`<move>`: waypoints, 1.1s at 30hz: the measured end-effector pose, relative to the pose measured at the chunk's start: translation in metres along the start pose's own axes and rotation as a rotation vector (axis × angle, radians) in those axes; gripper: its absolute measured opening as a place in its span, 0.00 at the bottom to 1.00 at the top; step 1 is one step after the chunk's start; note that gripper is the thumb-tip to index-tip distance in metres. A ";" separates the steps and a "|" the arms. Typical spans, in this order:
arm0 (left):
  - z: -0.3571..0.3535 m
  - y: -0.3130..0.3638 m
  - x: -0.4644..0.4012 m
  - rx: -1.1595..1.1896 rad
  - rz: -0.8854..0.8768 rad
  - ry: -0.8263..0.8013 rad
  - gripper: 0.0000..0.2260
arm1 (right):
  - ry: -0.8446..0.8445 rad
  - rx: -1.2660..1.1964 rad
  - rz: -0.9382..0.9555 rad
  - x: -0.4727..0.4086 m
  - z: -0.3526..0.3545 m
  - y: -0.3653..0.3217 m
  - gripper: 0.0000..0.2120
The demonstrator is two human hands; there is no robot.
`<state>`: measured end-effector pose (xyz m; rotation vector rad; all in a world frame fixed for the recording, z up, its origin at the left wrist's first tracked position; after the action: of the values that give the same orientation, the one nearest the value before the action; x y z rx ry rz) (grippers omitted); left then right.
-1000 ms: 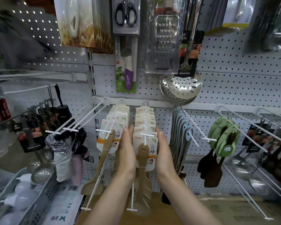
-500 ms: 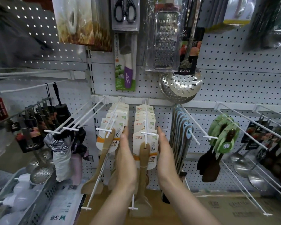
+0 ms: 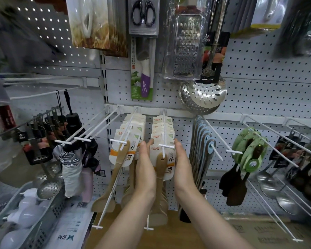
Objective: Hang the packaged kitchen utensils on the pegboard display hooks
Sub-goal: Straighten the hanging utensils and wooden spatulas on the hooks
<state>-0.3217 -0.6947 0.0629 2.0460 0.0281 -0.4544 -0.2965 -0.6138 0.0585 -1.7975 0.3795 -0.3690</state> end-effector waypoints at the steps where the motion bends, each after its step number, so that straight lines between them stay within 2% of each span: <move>1: -0.001 0.000 -0.001 0.007 0.007 -0.001 0.31 | 0.005 0.003 -0.001 -0.002 0.000 0.000 0.32; 5: 0.000 0.000 0.003 -0.012 -0.053 0.024 0.28 | 0.047 0.063 0.049 0.003 0.005 0.004 0.32; 8: 0.007 -0.001 0.016 -0.051 -0.142 0.118 0.25 | 0.048 0.097 0.098 0.011 0.010 0.007 0.28; 11: 0.011 -0.005 0.022 -0.103 -0.190 0.144 0.25 | 0.060 0.107 0.122 0.015 0.012 0.010 0.24; 19: 0.012 -0.003 0.021 -0.093 -0.163 0.139 0.24 | 0.072 0.112 0.083 0.013 0.007 0.016 0.30; 26: 0.016 -0.006 0.023 -0.207 -0.195 0.097 0.30 | 0.058 0.072 0.092 0.018 0.003 0.018 0.33; 33: 0.017 -0.008 0.024 -0.237 -0.209 0.099 0.29 | 0.092 0.101 0.120 0.027 0.003 0.013 0.34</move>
<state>-0.3065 -0.7091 0.0407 1.8366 0.3433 -0.4557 -0.2716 -0.6262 0.0469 -1.6549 0.5217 -0.3805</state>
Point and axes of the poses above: each hand's wrist, its own x-axis away from the middle knuckle, its own z-axis out of the back of the hand, y = z × x, the point moved 2 cm from there along -x, towards the middle knuckle, and after that the axes turned 13 degrees about -z, right-handed, at the moved point
